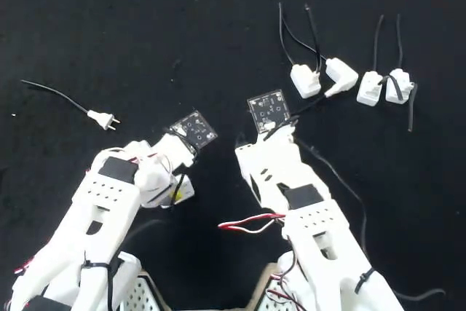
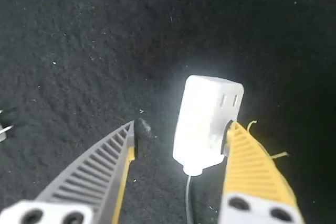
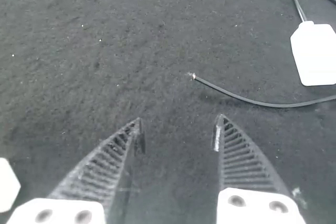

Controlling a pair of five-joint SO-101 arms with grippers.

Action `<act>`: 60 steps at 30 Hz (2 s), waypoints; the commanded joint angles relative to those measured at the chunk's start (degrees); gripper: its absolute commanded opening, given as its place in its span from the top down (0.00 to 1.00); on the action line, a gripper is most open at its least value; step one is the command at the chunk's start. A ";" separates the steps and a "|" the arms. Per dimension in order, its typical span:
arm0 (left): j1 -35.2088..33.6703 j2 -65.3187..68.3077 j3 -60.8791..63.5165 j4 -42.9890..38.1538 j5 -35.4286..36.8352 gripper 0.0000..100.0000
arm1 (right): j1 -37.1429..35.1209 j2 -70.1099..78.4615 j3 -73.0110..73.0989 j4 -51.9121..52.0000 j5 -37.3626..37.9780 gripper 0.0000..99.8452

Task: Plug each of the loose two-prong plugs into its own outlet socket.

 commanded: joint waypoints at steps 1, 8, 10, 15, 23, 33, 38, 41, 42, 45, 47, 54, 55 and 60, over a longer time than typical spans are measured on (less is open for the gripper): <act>-2.95 -1.67 -3.47 0.70 1.41 0.73 | 1.67 -1.89 -0.84 -1.41 -0.35 0.79; -13.41 -1.58 -5.49 11.87 -3.78 0.73 | 1.58 -1.89 -0.84 -1.41 -0.35 0.79; -17.10 -1.58 -3.74 12.66 -7.56 0.73 | 1.58 -1.89 -0.84 -1.41 -0.35 0.79; -25.01 -1.58 3.21 7.91 -12.75 0.73 | 1.58 -1.89 -0.84 -1.41 -0.35 0.79; -33.36 -1.58 11.91 -7.74 -12.57 0.73 | 1.49 -1.89 -0.84 -1.41 -0.35 0.79; -40.04 -1.67 12.00 -22.86 -5.19 0.73 | 1.41 -1.89 -0.84 -1.41 -0.35 0.79; -38.20 -1.67 11.12 -20.48 -4.22 0.73 | 1.32 -1.89 -0.84 -1.41 -0.35 0.79; -38.02 -1.67 6.99 -13.45 -4.22 0.73 | 1.32 -1.89 -0.84 -1.41 -0.35 0.79; -37.93 -1.67 4.97 -10.29 -4.04 0.73 | 1.32 -1.89 -0.84 -1.41 -0.35 0.79; -35.47 -1.41 -0.04 0.70 -4.22 0.73 | 1.32 -1.89 -0.84 -1.41 -0.35 0.79; -31.16 -1.58 -0.57 5.98 -4.22 0.73 | 1.32 -1.89 -0.84 -1.41 -0.35 0.79; -16.22 -0.97 -0.22 5.45 5.80 0.73 | 1.58 -1.89 -0.84 -1.41 -0.35 0.79; -14.64 -0.97 0.57 4.04 6.95 0.73 | 1.58 -1.89 -0.84 -1.41 -0.35 0.79; -6.73 -1.05 5.32 -0.97 10.73 0.73 | 1.58 -1.89 -0.84 -1.41 -0.35 0.79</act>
